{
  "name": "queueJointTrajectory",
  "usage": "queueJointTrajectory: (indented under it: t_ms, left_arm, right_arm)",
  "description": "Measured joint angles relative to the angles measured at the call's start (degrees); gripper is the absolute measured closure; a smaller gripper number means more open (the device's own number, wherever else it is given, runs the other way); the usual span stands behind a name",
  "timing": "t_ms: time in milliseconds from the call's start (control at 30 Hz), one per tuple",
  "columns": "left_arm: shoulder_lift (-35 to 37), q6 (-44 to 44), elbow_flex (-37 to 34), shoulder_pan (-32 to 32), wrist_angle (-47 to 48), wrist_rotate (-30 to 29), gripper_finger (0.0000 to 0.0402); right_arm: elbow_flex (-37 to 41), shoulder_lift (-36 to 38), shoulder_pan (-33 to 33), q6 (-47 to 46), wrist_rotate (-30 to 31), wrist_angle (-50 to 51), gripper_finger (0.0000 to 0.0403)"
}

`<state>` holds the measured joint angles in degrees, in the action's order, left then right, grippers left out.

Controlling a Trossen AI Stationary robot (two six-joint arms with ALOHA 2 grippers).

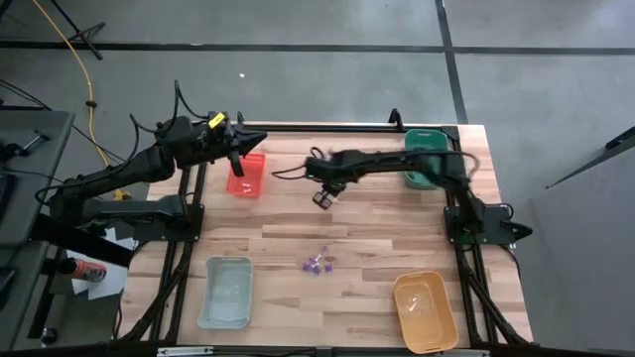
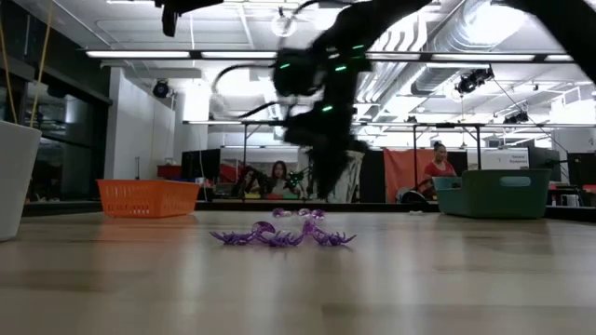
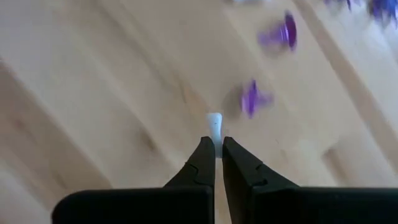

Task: Sort Halloween decoration
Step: Put the white bone toy into the orange bin

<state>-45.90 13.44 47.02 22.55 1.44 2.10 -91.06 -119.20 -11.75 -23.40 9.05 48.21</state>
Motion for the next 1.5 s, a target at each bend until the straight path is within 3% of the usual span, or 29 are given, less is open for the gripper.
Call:
queueJointTrajectory:
  t_ms: [167,333,467,667,933,1133,1333,1500]
  left_arm:
    - [0.27,-0.05,0.01,0.00,0.02,-0.01,0.0401]
    - [0.27,-0.05,0.00,0.00,-0.06,-0.39,0.0401]
    - [0.27,1.84,0.01,-0.15,-2.31,-0.12,0.0401]
    - [0.27,4.47,-0.01,-0.15,-6.56,2.24,0.0401]
    - [0.27,5.13,0.01,-0.15,-7.79,2.46,0.0402]
    - [0.27,7.05,0.00,-0.20,-7.79,2.46,0.0401]
    - [0.17,7.45,0.01,-0.22,-7.74,3.87,0.0401]
    - [-1.98,5.19,-0.68,-0.97,-7.23,7.58,0.0401]
  right_arm:
    - [21.80,17.27,-1.06,-4.85,-5.45,-16.52,0.0402]
    - [35.95,28.37,-1.40,-9.49,-11.80,-44.53,0.0402]
    - [38.79,27.57,-0.95,-10.10,-12.25,-62.33,0.0402]
    - [29.31,17.27,-0.02,-1.87,-11.86,-73.53,0.0402]
    - [13.28,7.66,-0.26,4.49,-18.93,-73.92,0.0402]
    - [9.64,4.65,-0.29,5.49,-19.71,-72.60,0.0402]
    - [9.41,5.99,-1.06,2.56,-22.90,-68.70,0.0402]
    - [9.39,12.95,-2.79,6.14,-29.50,-52.41,0.0402]
